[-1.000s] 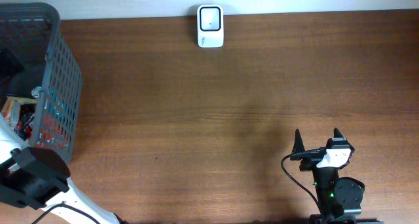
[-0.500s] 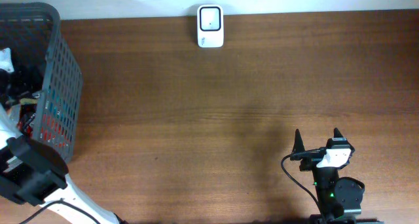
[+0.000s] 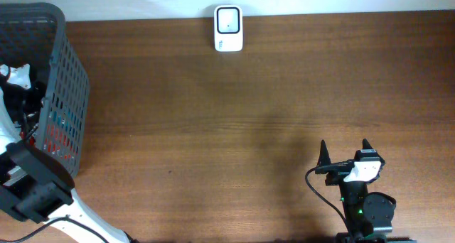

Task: Scan the item barcode
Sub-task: 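Reach into the basket and grasp the teal Listerine bottle with left gripper, then carry the Listerine bottle to the table center and release it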

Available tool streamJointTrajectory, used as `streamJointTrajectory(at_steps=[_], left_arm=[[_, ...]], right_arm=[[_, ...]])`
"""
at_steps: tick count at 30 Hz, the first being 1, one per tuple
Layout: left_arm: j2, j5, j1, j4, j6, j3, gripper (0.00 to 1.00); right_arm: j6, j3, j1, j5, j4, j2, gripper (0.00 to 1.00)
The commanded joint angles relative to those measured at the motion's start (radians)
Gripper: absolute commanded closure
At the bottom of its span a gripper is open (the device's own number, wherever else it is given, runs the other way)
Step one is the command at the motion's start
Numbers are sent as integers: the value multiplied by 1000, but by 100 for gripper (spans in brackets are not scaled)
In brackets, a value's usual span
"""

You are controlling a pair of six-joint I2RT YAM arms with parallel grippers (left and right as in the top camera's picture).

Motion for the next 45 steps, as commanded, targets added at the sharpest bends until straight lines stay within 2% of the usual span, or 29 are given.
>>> streamJointTrajectory(at_steps=[1, 2, 6, 9, 12, 14, 20, 22, 24, 27, 30, 35, 38, 42, 45], left_arm=[[6, 1, -4, 29, 13, -9, 46], [6, 1, -4, 33, 12, -9, 48], [6, 1, -2, 42, 12, -8, 73], [6, 1, -2, 38, -17, 21, 68], [6, 2, -2, 2, -59, 131, 76], [6, 3, -2, -29, -59, 209, 76], [5, 13, -2, -150, -192, 665, 73], [3, 78, -2, -180, -196, 826, 69], [-2, 207, -3, -202, -196, 983, 73], [-15, 356, -10, -206, -211, 1114, 75], [-86, 492, -42, -172, -222, 1110, 76], [-129, 506, -226, -178, -267, 1109, 72], [-126, 505, -404, -178, -266, 1062, 73], [-124, 332, -631, -175, -266, 910, 75], [-124, 225, -807, -103, -266, 704, 75]], right_arm=[[8, -8, -6, 10, -3, -6, 2], [8, -8, -6, 10, -3, -6, 2], [8, -8, -6, 10, -3, -6, 2], [8, -8, -6, 10, -3, -6, 1], [8, -8, -6, 10, -3, -6, 2], [8, -8, -6, 10, -3, -6, 2], [8, -8, -6, 10, -3, -6, 1], [8, -8, -6, 10, -3, -6, 2], [8, -8, -6, 10, -3, -6, 2], [8, -8, -6, 10, -3, -6, 2], [8, -8, -6, 10, -3, -6, 2], [8, -8, -6, 10, -3, -6, 1], [8, -8, -6, 10, -3, -6, 1], [8, -8, -6, 10, -3, -6, 1], [8, -8, -6, 10, -3, -6, 1]])
